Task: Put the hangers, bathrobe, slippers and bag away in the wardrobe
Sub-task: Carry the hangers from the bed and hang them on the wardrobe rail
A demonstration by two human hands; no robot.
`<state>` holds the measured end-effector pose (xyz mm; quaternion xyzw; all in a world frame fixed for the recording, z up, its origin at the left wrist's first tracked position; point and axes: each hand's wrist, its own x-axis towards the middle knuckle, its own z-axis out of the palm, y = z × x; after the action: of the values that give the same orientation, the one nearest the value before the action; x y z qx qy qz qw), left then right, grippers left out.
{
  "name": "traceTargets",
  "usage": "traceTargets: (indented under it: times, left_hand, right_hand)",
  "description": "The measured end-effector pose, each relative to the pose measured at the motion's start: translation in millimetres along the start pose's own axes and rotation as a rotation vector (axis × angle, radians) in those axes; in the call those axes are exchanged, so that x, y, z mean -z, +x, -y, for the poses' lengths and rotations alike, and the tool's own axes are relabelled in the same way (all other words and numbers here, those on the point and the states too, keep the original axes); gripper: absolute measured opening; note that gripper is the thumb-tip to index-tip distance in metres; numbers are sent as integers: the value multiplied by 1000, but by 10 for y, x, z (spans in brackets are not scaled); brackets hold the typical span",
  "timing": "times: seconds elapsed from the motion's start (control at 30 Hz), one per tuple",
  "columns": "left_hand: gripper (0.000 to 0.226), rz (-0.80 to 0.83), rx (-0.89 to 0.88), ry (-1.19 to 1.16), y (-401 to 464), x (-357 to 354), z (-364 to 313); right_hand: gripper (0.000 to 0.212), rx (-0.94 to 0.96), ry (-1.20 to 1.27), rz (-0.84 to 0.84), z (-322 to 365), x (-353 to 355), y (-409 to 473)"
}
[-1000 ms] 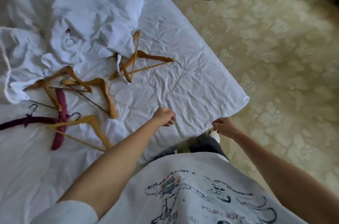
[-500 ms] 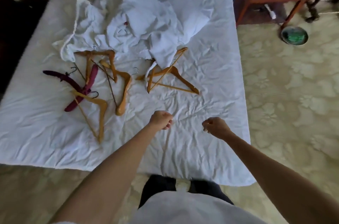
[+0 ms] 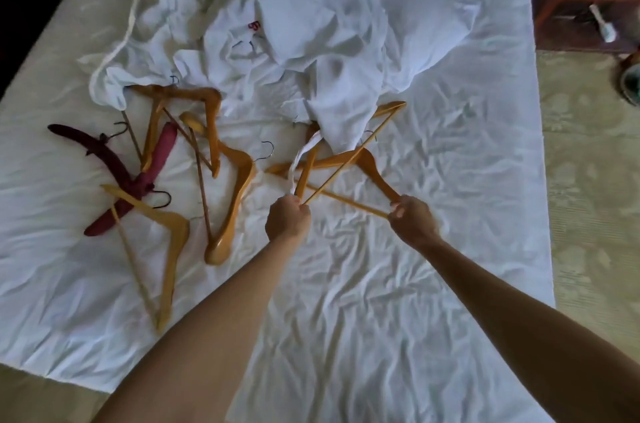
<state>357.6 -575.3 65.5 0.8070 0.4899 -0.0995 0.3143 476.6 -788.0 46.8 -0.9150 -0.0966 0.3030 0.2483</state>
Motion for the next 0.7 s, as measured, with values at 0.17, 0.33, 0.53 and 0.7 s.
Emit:
traceTargets:
  times: [0.17,0.33,0.53,0.7]
  left_hand:
    - [47,-56,-2,146,859,-596,-94]
    - [39,-91,-18,69,1187,-1038,27]
    - [25,-87,-63,1,705,-1229,274]
    - [39,25,-45,16,-83,-1347,859]
  right_hand:
    - [49,44,-201,-155,-331,-559,744]
    - [36,146,-279,-302,-598,-964,1068]
    - [35,208,-193,-406,-1006,-982,824]
    - [45,179,-266,-391,-1810,-795,174]
